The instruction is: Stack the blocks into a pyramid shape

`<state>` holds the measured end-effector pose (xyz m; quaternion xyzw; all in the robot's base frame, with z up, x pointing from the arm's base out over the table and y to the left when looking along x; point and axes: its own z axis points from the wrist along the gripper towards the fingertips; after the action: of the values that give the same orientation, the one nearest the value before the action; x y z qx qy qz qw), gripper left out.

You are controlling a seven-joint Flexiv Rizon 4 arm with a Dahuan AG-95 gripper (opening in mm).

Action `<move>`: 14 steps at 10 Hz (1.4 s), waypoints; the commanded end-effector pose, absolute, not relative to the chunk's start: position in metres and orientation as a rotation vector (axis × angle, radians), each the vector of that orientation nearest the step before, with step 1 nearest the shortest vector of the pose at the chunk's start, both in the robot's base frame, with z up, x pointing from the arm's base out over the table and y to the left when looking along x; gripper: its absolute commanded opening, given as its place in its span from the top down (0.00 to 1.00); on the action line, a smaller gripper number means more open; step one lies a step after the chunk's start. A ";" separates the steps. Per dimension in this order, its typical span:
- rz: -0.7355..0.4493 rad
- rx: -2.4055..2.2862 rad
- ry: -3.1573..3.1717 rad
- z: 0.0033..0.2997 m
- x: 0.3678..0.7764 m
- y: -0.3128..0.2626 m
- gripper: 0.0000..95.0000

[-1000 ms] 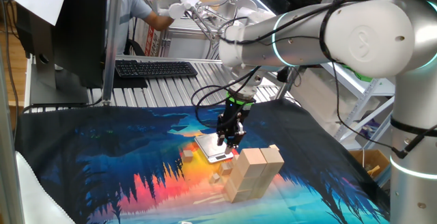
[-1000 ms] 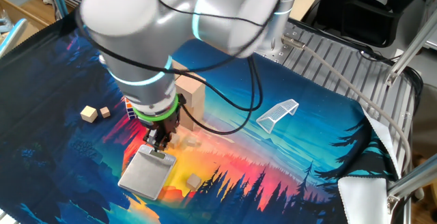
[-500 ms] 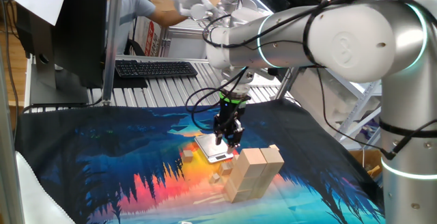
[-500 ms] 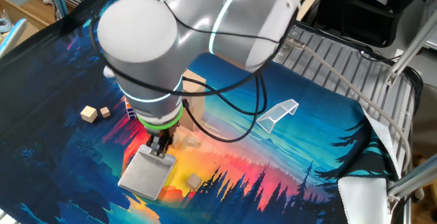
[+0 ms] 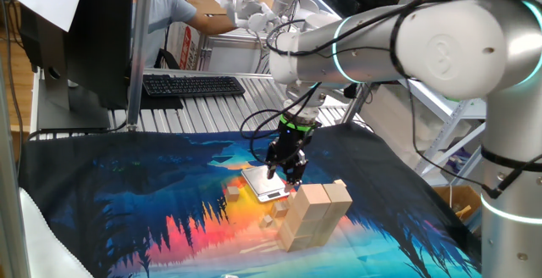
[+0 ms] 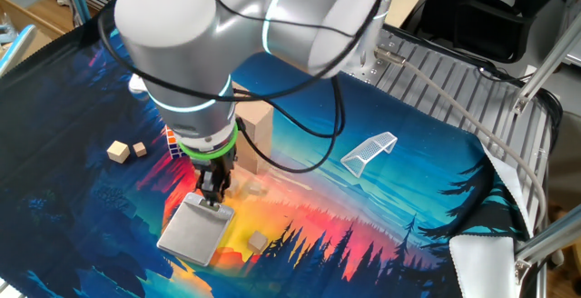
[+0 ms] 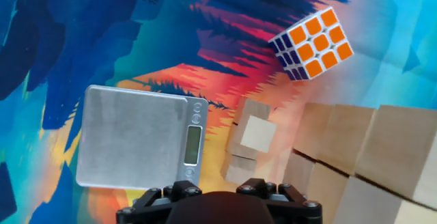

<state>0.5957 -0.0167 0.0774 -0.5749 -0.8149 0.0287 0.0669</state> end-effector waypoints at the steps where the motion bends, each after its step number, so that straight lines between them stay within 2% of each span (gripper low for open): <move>1: 0.079 -1.769 -2.440 0.075 0.600 -0.011 0.40; 7: 0.099 -2.081 -2.164 0.067 0.631 0.061 0.40; 8: 0.122 -2.127 -2.136 0.062 0.634 0.071 0.20; 11: 0.166 -2.211 -2.097 0.046 0.638 0.094 0.20; 14: 0.151 -2.224 -2.090 0.040 0.639 0.099 0.20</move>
<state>0.6394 0.0991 0.0394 -0.7282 -0.6821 0.0508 0.0434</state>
